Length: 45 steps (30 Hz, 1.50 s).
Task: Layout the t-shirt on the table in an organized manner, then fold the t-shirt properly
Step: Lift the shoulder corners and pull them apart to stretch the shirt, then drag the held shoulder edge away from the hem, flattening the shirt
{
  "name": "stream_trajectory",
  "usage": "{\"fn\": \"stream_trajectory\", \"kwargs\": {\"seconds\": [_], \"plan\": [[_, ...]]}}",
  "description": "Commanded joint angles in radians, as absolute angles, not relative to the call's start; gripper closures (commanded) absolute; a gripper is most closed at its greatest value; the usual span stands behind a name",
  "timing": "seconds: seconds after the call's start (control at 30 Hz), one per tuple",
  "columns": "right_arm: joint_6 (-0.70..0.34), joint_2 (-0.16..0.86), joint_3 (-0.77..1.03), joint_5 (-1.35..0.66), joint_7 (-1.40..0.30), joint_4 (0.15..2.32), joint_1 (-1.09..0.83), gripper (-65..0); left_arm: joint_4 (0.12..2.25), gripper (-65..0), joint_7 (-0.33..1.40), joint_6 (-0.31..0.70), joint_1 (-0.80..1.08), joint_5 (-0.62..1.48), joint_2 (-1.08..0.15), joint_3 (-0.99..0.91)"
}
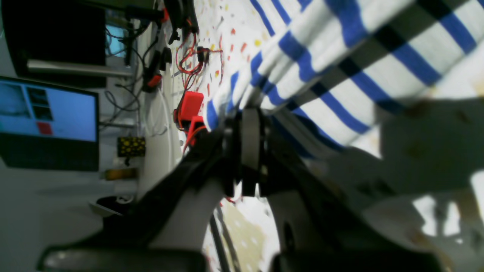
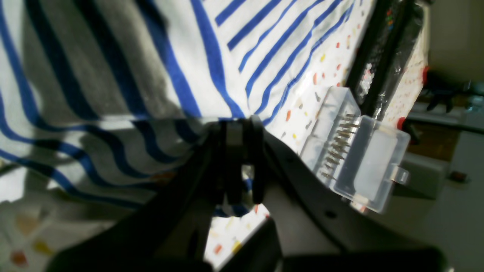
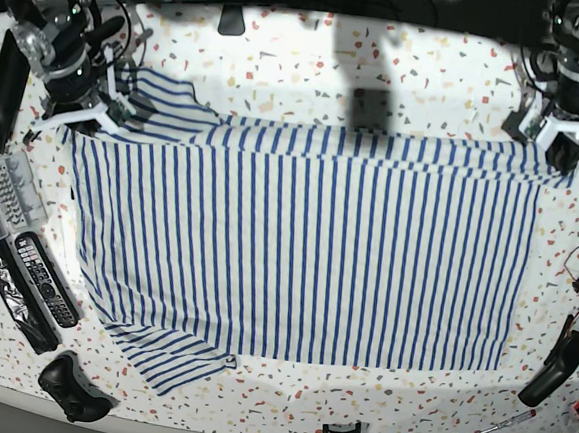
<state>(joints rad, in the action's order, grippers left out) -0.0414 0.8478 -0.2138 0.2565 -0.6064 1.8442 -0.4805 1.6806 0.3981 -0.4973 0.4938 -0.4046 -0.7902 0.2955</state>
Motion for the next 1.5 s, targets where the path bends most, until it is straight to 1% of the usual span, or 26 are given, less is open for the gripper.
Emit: {"fn": "stream_trajectory", "kwargs": {"seconds": [0.0, 0.17, 0.23, 0.4, 0.57, 0.67, 0.73, 0.8, 1.07, 1.3, 1.47], "plan": [[-0.027, 0.857, -0.203, 0.271, -0.607, 1.841, -0.455, 0.0, 1.69, 0.0, 0.397, -0.527, 0.476, -0.414, -0.809, 0.287], [-0.03, 0.816, -0.203, 0.245, -0.609, 1.803, -0.365, 0.0, 1.689, 0.0, 0.397, -0.527, 0.402, -0.409, -0.809, 0.287], [-0.03, 0.801, -0.203, 0.245, -0.61, 1.794, -0.34, 0.0, 1.684, 0.0, 0.394, -0.524, 0.372, -0.377, -0.809, 0.287], [-0.043, 0.762, -0.203, 0.245, -0.606, 1.748, -0.287, 0.0, 1.64, 0.0, 0.371, -0.445, 0.317, -0.286, -0.804, 0.287], [-0.09, 0.726, -0.203, 0.224, -0.591, 1.67, -0.224, 0.0, 1.575, 0.0, 0.266, -0.427, 0.31, -0.271, -0.772, 0.287], [-0.099, 0.714, -0.203, 0.224, -0.587, 1.629, -0.184, 0.0, 1.545, 0.0, 0.253, -0.373, 0.295, -0.226, -0.748, 0.287], [-0.114, 0.709, -0.203, 0.223, -0.578, 1.608, -0.162, 0.0, 1.52, 0.0, 0.252, -0.346, 0.271, -0.211, -0.734, 0.287], [-0.136, 0.709, -0.203, 0.223, -0.57, 1.601, -0.148, 0.0, 1.494, 0.0, 0.248, -0.342, 0.243, -0.198, -0.723, 0.287], [-0.139, 0.709, -0.203, 0.223, -0.535, 1.6, -0.142, 0.0, 1.404, 0.0, 0.237, -0.294, 0.143, -0.144, -0.714, 0.287], [-0.139, 0.709, -0.203, 0.224, -0.535, 1.599, -0.124, 0.0, 1.398, 0.0, 0.237, -0.24, 0.144, -0.126, -0.712, 0.287], [-0.139, 0.709, -0.203, 0.224, -0.539, 1.599, -0.124, 0.0, 1.397, 0.0, 0.265, -0.238, 0.144, -0.115, -0.712, 0.287]]}}
